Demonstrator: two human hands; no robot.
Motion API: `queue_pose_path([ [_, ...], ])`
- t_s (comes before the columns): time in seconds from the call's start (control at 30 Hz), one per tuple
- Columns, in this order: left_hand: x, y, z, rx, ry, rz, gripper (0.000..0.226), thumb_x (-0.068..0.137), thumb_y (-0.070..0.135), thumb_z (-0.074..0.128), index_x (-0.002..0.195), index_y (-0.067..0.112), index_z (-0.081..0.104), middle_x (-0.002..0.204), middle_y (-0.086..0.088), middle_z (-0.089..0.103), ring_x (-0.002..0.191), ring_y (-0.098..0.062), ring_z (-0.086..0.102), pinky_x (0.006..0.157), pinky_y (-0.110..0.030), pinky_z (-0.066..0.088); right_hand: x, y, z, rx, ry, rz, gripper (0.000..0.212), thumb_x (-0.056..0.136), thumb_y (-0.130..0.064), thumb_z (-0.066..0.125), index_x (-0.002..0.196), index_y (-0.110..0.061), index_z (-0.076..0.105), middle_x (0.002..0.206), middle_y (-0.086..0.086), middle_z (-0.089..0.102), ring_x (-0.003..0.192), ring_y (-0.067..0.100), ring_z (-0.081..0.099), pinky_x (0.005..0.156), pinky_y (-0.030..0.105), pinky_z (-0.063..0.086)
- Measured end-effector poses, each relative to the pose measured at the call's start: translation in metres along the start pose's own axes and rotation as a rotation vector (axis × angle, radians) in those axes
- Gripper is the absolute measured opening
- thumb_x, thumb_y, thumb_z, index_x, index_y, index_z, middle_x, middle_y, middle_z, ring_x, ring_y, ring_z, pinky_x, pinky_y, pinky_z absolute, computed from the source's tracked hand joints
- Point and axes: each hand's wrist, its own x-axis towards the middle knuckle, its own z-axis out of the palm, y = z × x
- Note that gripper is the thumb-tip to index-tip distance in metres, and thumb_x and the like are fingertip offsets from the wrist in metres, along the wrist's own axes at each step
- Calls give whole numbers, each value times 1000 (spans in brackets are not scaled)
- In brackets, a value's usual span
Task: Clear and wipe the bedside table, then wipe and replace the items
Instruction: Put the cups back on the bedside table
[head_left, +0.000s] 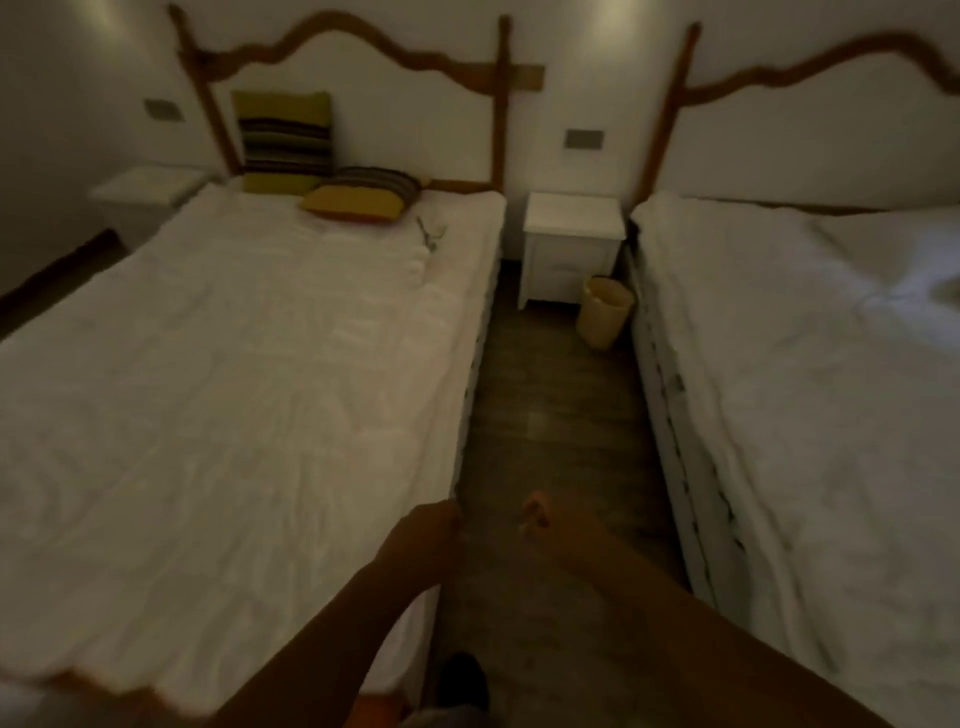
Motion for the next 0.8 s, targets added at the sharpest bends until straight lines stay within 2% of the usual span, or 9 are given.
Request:
queue_pose_path([
  [0.03, 27, 5, -13, 2, -7, 11, 19, 93, 32, 53, 105, 19, 60, 91, 2, 65, 65, 1, 45, 64, -10, 36, 16, -1, -16, -24, 28, 11, 31, 94, -24, 58, 118, -6, 60, 116, 16, 63, 99, 21, 59, 74, 19, 46],
  [0.07, 57, 11, -25, 0, -18, 32, 19, 93, 32, 53, 105, 20, 60, 89, 3, 64, 65, 0, 46, 66, -13, 38, 33, -1, -33, -36, 58, 18, 27, 91, -27, 59, 114, -12, 61, 112, 11, 65, 95, 16, 59, 77, 21, 48],
  [0.13, 107, 21, -43, 15, -34, 58, 20, 93, 31, 52, 105, 17, 61, 89, 3, 64, 68, -2, 50, 66, -13, 40, 61, -5, -65, -20, 110, 39, 23, 89, -28, 59, 109, -18, 62, 107, 5, 67, 96, 17, 62, 85, 33, 53],
  [0.17, 130, 27, -51, 18, -48, 57, 19, 94, 29, 52, 104, 15, 61, 91, 1, 64, 69, -3, 52, 63, -12, 39, 75, -5, -81, 2, 124, 52, 21, 88, -27, 59, 108, -20, 61, 105, 3, 67, 95, 16, 62, 83, 33, 54],
  [0.27, 199, 44, -70, 42, -72, 85, 17, 94, 27, 51, 99, 14, 61, 96, -3, 66, 77, -9, 57, 67, -17, 43, 124, -1, -123, 92, 163, 80, 7, 90, -28, 59, 96, -30, 56, 92, -7, 62, 80, 5, 58, 67, 19, 47],
  [0.4, 301, 76, -88, 56, -94, 96, 19, 93, 29, 52, 102, 15, 62, 99, -4, 64, 84, -13, 58, 79, -25, 48, 202, 18, -182, 215, 222, 86, 6, 92, -29, 59, 92, -32, 54, 90, -9, 62, 77, 3, 61, 63, 14, 45],
  [0.5, 387, 103, -98, 73, -92, 92, 17, 93, 28, 53, 99, 15, 62, 95, -5, 64, 82, -14, 60, 76, -24, 49, 274, 39, -230, 227, 220, 95, 12, 92, -31, 56, 104, -27, 57, 95, -6, 62, 84, 9, 61, 69, 20, 49],
  [0.6, 467, 133, -111, 63, -90, 66, 14, 93, 27, 53, 96, 16, 61, 93, -4, 64, 84, -16, 62, 79, -27, 53, 346, 54, -284, 199, 186, 75, 24, 93, -31, 55, 115, -21, 56, 93, -9, 57, 81, 3, 56, 66, 16, 45],
  [0.8, 606, 188, -147, 128, -125, 37, 18, 94, 27, 51, 99, 14, 62, 97, -4, 63, 86, -14, 59, 78, -24, 48, 469, 53, -390, 161, 124, 70, 22, 92, -26, 56, 113, -19, 55, 87, -10, 55, 73, 3, 55, 57, 14, 41],
])
